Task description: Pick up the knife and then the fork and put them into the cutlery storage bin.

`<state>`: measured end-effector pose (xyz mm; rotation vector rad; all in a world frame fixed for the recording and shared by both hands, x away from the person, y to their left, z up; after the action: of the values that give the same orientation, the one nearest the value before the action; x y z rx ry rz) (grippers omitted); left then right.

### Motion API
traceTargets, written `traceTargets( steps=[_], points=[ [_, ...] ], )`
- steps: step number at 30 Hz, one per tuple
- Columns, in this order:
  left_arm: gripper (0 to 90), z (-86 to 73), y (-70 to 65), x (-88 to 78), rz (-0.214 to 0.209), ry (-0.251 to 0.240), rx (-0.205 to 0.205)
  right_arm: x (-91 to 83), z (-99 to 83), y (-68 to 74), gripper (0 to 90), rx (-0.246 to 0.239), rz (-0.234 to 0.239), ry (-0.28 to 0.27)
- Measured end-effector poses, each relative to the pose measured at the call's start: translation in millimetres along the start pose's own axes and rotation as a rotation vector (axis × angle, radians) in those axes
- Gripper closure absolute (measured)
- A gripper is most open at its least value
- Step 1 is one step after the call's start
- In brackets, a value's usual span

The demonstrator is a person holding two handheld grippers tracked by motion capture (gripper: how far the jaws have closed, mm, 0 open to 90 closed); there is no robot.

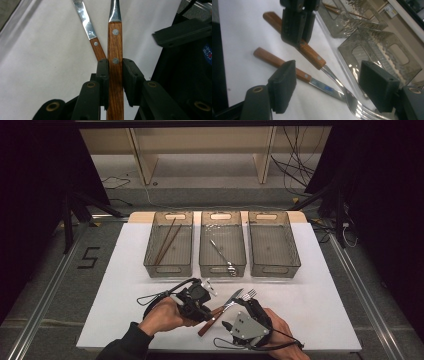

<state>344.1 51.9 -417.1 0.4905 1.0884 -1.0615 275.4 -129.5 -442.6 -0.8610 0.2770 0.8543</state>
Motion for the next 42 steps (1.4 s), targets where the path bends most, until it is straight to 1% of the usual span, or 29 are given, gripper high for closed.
traceTargets(
  steps=[2,4,6,7,8,9,10,12,14,16,17,18,19,20,21,22,23,24,25,26,27,28,29,30,33,40,41,42],
  points=[
    [75.7,0.1,-0.7,-0.1,-0.001,-0.001,0.0,3.2,0.9,3.7,33.5,-0.046,-0.016,0.019],
    [75.7,0.0,-1.7,-0.2,-0.006,0.009,0.003,6.0,1.1,7.4,35.2,-0.088,-0.039,0.041],
    [75.7,0.1,-2.2,-0.9,-0.009,0.008,0.007,8.4,1.6,9.4,36.7,-0.134,-0.06,0.049],
    [75.7,0.2,-2.8,-1.5,-0.01,0.01,0.011,9.3,1.8,11.1,37.6,-0.152,-0.059,0.058],
    [75.6,0.3,-2.9,-2.0,-0.012,0.008,0.013,10.7,2.2,11.9,38.5,-0.182,-0.062,0.066],
    [75.6,0.4,-3.3,-2.3,-0.014,0.008,0.011,12.3,2.4,13.8,39.3,-0.194,-0.074,0.068],
    [75.6,0.6,-3.3,-2.4,-0.015,0.009,0.013,14.0,2.5,14.4,40.2,-0.224,-0.086,0.066],
    [75.6,0.4,-3.8,-2.1,-0.016,0.01,0.012,15.6,2.8,16.5,42.3,-0.254,-0.089,0.071],
    [75.7,0.4,-4.0,-1.5,-0.019,0.014,0.01,16.7,3.3,17.9,43.8,-0.27,-0.094,0.075],
    [75.6,0.4,-4.1,-1.2,-0.022,0.02,0.014,17.6,3.4,18.9,45.9,-0.31,-0.102,0.076],
    [75.7,0.3,-4.1,-1.1,-0.022,0.021,0.019,18.5,3.6,20.5,46.9,-0.31,-0.104,0.078],
    [75.6,0.4,-4.6,-1.2,-0.023,0.022,0.019,19.2,3.5,21.1,48.1,-0.324,-0.113,0.08],
    [75.7,0.3,-5.1,-1.1,-0.024,0.022,0.018,19.7,3.8,21.1,49.5,-0.348,-0.116,0.084],
    [75.6,0.2,-5.6,-1.2,-0.026,0.025,0.02,20.3,3.5,22.3,50.8,-0.355,-0.113,0.088],
    [75.7,0.2,-6.1,-1.3,-0.028,0.027,0.02,20.7,3.6,24.2,51.7,-0.352,-0.118,0.097],
    [75.7,0.4,-6.1,-1.4,-0.028,0.031,0.028,21.1,3.4,25.4,52.6,-0.358,-0.119,0.101],
    [75.6,0.5,-6.9,-1.1,-0.032,0.031,0.025,21.5,3.6,26.5,54.0,-0.369,-0.124,0.108],
    [75.6,0.6,-6.9,-1.3,-0.033,0.035,0.03,22.4,3.7,26.6,55.2,-0.4,-0.123,0.106],
    [75.7,0.6,-7.1,-1.4,-0.033,0.037,0.031,22.8,3.9,28.0,56.6,-0.395,-0.129,0.111],
    [75.7,0.5,-7.4,-1.4,-0.033,0.038,0.03,23.4,3.8,27.9,58.2,-0.417,-0.123,0.108],
    [75.7,0.6,-7.1,-1.4,-0.035,0.036,0.029,23.6,3.7,28.6,59.4,-0.421,-0.132,0.108],
    [75.7,0.7,-6.8,-1.5,-0.036,0.036,0.029,23.8,3.8,28.7,60.3,-0.434,-0.129,0.109],
    [75.7,0.6,-6.9,-1.1,-0.037,0.036,0.025,23.9,3.9,28.8,61.1,-0.438,-0.126,0.11],
    [75.7,0.4,-6.7,-1.0,-0.037,0.04,0.03,24.0,4.0,29.0,62.4,-0.442,-0.128,0.11],
    [75.6,0.6,-7.1,-0.9,-0.053,0.039,0.028,24.4,3.8,30.1,65.9,-0.46,-0.127,0.115],
    [75.6,0.9,-7.3,-0.6,-0.058,0.035,0.021,24.7,4.9,33.1,72.7,-0.493,-0.135,0.116],
    [75.6,1.0,-7.4,-0.7,-0.059,0.034,0.022,24.7,5.1,32.8,73.8,-0.506,-0.135,0.112],
    [75.6,0.9,-7.4,-0.7,-0.061,0.035,0.022,24.6,5.2,33.6,74.6,-0.501,-0.13,0.113]
  ],
)
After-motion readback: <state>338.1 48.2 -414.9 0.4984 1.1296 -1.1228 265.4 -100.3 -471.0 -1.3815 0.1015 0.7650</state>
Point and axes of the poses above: each handheld gripper's, and its own axes: x roughly forward along the jaws, z roughly out of its top, y roughly to its left, the point moved 1 cm from there along x, roughly forward along the jaws, and after that the axes turned 2 degrees about -x, right-handed, at the moved point
